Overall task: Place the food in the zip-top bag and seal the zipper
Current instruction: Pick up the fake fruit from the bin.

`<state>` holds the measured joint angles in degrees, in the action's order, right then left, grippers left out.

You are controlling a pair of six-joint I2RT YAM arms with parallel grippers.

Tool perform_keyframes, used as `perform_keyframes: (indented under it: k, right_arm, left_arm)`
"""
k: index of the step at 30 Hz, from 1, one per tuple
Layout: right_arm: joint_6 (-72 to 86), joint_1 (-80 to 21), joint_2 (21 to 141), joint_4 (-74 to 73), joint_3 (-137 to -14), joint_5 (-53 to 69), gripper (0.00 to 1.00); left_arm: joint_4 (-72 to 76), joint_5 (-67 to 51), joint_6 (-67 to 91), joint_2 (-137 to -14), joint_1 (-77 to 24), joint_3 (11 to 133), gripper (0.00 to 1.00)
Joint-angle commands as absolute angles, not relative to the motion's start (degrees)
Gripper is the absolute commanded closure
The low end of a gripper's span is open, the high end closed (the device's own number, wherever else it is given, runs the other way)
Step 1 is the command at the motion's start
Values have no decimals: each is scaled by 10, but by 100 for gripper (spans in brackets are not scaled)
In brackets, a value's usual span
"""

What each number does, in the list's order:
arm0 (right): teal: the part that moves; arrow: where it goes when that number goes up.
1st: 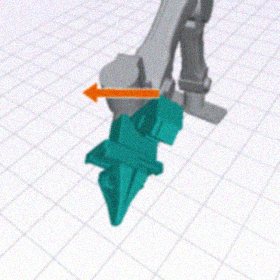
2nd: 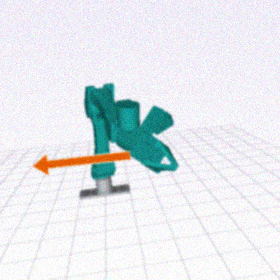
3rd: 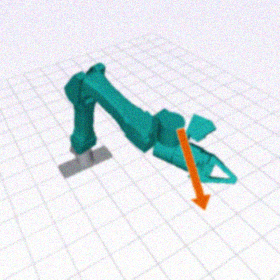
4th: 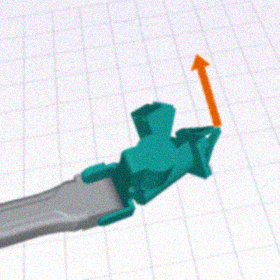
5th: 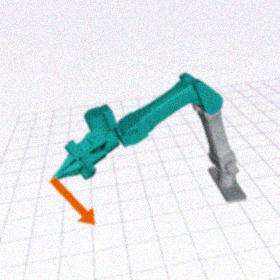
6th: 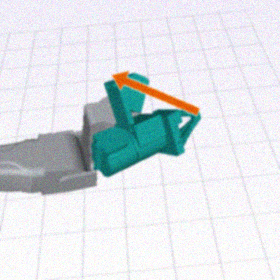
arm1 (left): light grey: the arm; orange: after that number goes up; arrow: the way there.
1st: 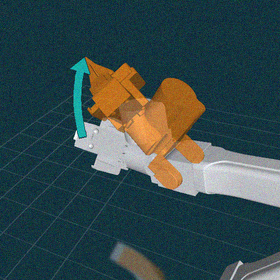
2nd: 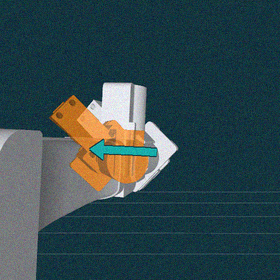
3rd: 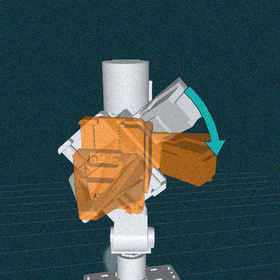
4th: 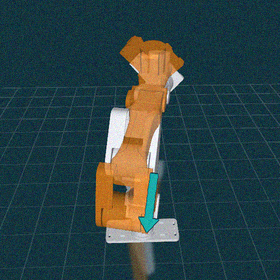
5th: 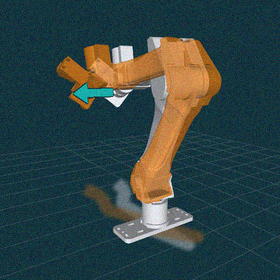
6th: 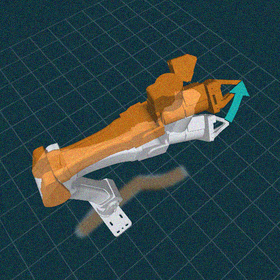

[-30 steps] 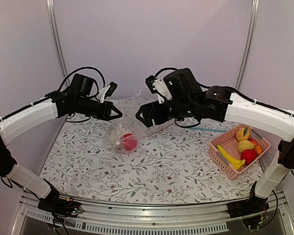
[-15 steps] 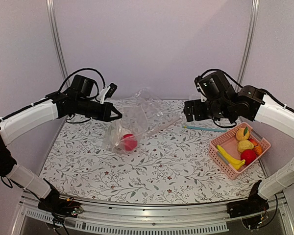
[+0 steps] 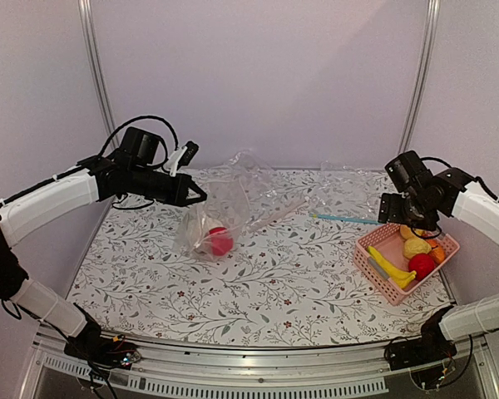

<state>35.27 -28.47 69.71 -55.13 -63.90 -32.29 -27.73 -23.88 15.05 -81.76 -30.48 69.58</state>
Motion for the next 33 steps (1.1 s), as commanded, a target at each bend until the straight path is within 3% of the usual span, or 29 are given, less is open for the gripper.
perform_keyframes:
  k: [1,13,33]
  right_arm:
    - [397,-226,665,-565,-581,-322,1]
    - [377,-92,709,-484,-504,-274,1]
    - [370,-34,849,-388,-511,-262,1]
  left_arm:
    - [-274,-235,150,-818,-307,691,100]
    - [-276,-227,145,-811,-307,691,100]
    - [-281,-225,141,-806,-306,694,100]
